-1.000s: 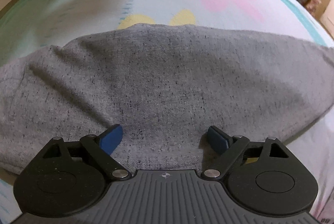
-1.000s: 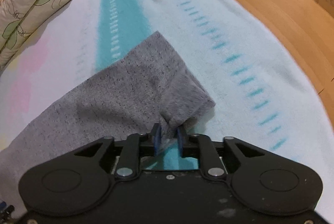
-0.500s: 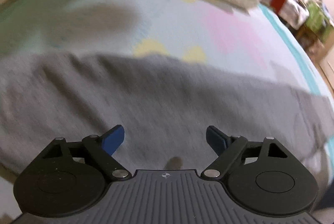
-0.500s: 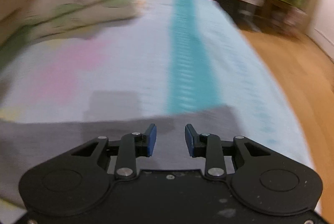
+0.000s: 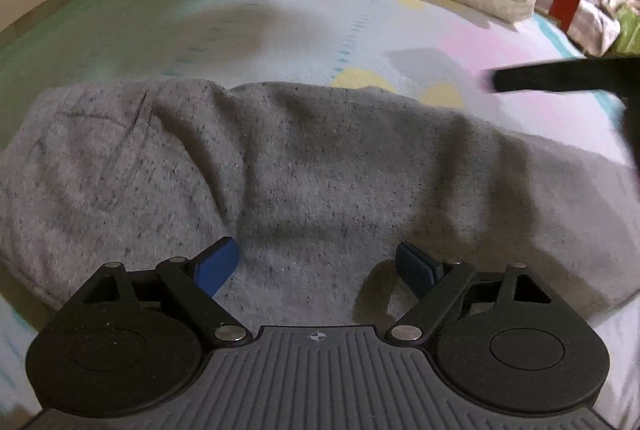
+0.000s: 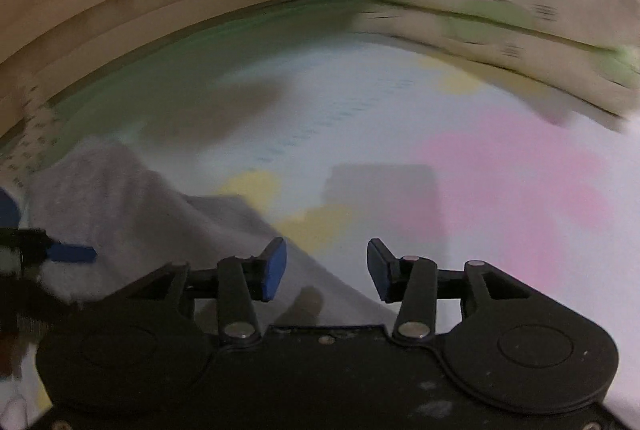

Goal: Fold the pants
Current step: 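Lift the pants with the right gripper and fold them over toward the left gripper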

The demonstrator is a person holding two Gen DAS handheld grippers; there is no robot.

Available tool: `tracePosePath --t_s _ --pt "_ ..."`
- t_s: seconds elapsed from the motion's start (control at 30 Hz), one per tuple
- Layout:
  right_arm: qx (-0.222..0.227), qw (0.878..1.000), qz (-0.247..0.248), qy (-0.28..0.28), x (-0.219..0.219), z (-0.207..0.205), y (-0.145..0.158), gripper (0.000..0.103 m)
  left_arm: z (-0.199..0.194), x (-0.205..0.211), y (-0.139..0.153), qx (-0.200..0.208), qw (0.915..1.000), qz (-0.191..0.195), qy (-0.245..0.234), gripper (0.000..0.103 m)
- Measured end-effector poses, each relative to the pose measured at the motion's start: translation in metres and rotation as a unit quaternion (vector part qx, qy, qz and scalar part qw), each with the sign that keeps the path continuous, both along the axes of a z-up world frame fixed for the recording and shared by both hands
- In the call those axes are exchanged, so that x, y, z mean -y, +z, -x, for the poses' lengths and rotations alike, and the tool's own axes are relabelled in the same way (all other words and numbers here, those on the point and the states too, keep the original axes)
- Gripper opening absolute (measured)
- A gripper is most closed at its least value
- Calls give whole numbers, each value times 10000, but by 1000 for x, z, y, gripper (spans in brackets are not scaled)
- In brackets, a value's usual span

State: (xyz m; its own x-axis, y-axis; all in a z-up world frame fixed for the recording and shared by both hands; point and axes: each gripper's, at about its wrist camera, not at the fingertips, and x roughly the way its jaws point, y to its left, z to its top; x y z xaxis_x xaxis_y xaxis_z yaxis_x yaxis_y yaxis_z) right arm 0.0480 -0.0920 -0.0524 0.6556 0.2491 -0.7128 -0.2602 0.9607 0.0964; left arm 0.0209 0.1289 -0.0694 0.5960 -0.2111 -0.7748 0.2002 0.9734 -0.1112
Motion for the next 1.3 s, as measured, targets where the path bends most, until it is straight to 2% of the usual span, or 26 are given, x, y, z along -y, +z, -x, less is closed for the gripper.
tracePosePath --t_s 0.17,0.27,0.37,0.4,0.43,0.47,0.53,0.63,0.73,0.83,0.93,1.03,1.1,1.2,1.3 --pt "-168 9983 4 550 -44 -56 -23 53 -1 -12 1 2 9991 390 174 86" --pt "-373 9965 40 751 -57 -77 -39 60 -1 -17 1 26 9988 452 173 86" --pt "-487 9943 61 943 -62 -86 -50 60 2 -15 1 68 9990 425 155 86" --pt "-519 9936 24 1001 -69 -86 -53 57 3 -16 1 78 9990 418 155 86" --pt "-560 9930 -30 1040 -70 -83 -56 40 3 -16 1 87 9990 415 160 86" --pt "-571 9921 -124 1110 -74 -80 -58 12 4 -16 2 87 9990 412 163 86" --pt "-495 9925 -11 1121 -81 -71 -55 6 4 -18 5 85 9985 494 199 85" --pt "131 9933 300 1111 -89 -40 -37 4 0 -31 15 126 9951 839 510 85" --pt "672 9898 416 1181 -94 4 -16 4 -3 -52 33 551 9891 923 1004 85" --pt "926 9809 712 1556 -106 41 -16 2 -22 -67 46 732 9842 997 1265 85" --pt "957 9730 959 1868 -117 61 -25 2 -41 -69 45 762 9845 803 1359 85" --pt "1046 9741 1049 1707 -115 59 -24 2 -53 -69 28 388 9879 588 1380 85" --pt "1194 9762 1196 1362 -109 43 -18 1 -49 -66 14 229 9909 378 1269 85" --pt "1316 9775 1384 892 -97 9 -13 1 -36 -57 10 254 9945 -65 1014 85" --pt "1215 9799 1441 660 -90 -28 -18 0 -26 -53 12 154 9957 -295 870 85"
